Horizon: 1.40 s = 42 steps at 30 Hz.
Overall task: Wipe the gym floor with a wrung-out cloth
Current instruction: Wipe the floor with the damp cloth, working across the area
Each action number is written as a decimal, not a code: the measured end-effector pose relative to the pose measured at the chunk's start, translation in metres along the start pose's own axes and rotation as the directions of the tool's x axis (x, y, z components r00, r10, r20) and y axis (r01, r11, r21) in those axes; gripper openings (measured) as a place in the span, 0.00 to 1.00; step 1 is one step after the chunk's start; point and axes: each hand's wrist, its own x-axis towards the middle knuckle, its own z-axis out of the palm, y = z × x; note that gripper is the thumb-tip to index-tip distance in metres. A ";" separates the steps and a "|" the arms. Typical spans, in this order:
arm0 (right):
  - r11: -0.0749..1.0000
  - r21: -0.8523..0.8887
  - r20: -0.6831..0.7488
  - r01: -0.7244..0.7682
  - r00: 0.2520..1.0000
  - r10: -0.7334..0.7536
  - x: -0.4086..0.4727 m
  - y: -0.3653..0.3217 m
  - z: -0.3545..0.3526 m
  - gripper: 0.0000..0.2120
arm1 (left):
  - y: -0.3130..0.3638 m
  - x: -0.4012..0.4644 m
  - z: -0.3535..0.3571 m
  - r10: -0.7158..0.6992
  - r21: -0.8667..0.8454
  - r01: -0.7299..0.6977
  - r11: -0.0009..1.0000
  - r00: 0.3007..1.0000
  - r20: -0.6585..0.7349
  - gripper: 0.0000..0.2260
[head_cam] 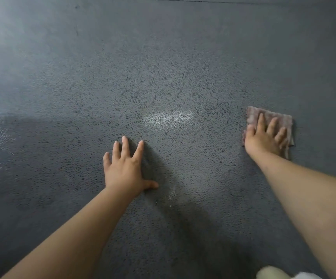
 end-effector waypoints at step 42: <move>-0.051 -0.029 0.345 0.998 -0.038 -0.938 -0.370 -0.097 0.131 0.26 | -0.140 -0.198 0.090 -0.557 -0.440 0.498 0.747 0.831 -0.005 0.25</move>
